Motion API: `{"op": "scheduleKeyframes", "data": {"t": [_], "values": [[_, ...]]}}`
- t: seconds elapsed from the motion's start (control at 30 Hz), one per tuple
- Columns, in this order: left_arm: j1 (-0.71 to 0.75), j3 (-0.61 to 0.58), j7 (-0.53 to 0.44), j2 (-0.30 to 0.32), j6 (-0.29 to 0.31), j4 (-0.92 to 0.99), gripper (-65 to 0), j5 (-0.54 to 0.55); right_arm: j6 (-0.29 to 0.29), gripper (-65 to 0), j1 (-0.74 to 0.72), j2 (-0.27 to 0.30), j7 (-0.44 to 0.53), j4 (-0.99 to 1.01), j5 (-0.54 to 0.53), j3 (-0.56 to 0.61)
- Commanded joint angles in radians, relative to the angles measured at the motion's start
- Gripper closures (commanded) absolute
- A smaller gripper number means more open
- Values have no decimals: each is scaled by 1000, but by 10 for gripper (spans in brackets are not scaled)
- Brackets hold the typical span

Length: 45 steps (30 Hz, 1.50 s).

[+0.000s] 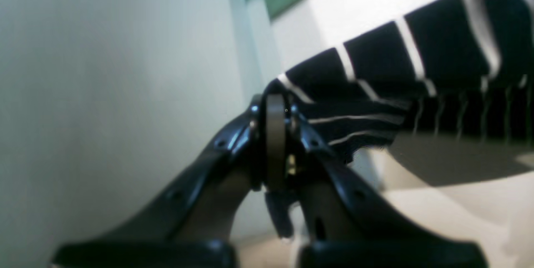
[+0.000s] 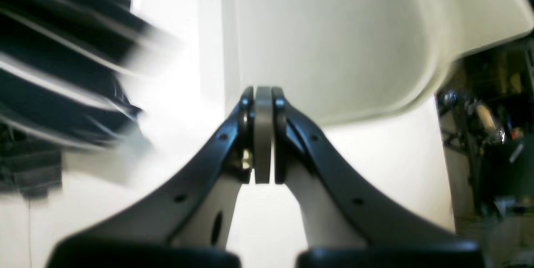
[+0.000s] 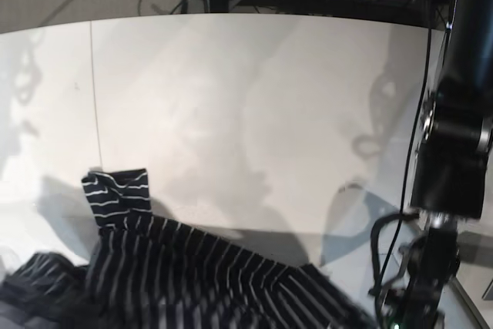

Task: Layout the t-shirt on the table in an organized manner, then fold the t-shirt properly
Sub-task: 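Raise the held shirt high with both grippers and shake it out, then lower the shirt onto the table, stretching it between both grippers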

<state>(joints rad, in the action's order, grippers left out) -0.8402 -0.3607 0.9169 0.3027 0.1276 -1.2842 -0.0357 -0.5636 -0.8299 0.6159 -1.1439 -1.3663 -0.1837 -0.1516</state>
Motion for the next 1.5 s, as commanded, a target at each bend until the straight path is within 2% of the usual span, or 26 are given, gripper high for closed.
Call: {"op": "scheduleKeyframes", "data": {"t": [0.0,0.1,0.17,0.23,0.33,0.43,0.5,0.6,0.67,0.83,0.97,1.07,1.17,1.27,1.37,1.47], "values": [[-12,7,-9,5,-10,-48,0,-5,-2,0,-2,15,5,-35,-3,-30],[65,9,28,29,14,-131,0,-5,-2,0,88,12,-29,-98,-3,-87],[115,10,55,33,80,-179,0,-7,-2,0,154,9,-49,-141,-3,-113],[181,10,90,33,136,-231,0,-13,-2,0,217,-17,-77,-195,-4,-145],[319,9,140,33,137,-338,0,-13,-2,0,340,-81,-129,-279,-4,-230],[491,9,141,33,137,-430,0,-16,-5,0,465,-172,-124,-332,-4,-279],[602,9,136,36,137,-463,0,-51,-5,0,531,-235,-98,-336,-4,-276],[749,10,129,34,134,-493,0,-183,-5,0,620,-333,-23,-328,-4,-274],[836,10,86,33,134,-495,0,-283,-6,0,650,-399,23,-322,-4,-247],[993,13,-8,33,134,-473,0,-484,-6,0,657,-462,126,-186,-6,-78],[1068,111,-60,17,134,-455,0,-521,-5,-5,624,-502,250,-84,-4,-29],[1102,205,-103,-3,134,-435,0,-522,-3,-99,564,-511,292,14,-4,-30],[1123,245,-137,-3,134,-410,0,-522,-3,-264,504,-508,298,107,-4,-30],[1136,256,-150,-3,134,-392,0,-522,-3,-396,461,-506,299,163,-4,-30],[1137,256,-150,-3,134,-392,0,-522,-3,-456,432,-506,330,221,-4,-30],[1134,254,-150,-4,134,-395,0,-522,-3,-453,406,-506,396,331,-4,-30]]}}
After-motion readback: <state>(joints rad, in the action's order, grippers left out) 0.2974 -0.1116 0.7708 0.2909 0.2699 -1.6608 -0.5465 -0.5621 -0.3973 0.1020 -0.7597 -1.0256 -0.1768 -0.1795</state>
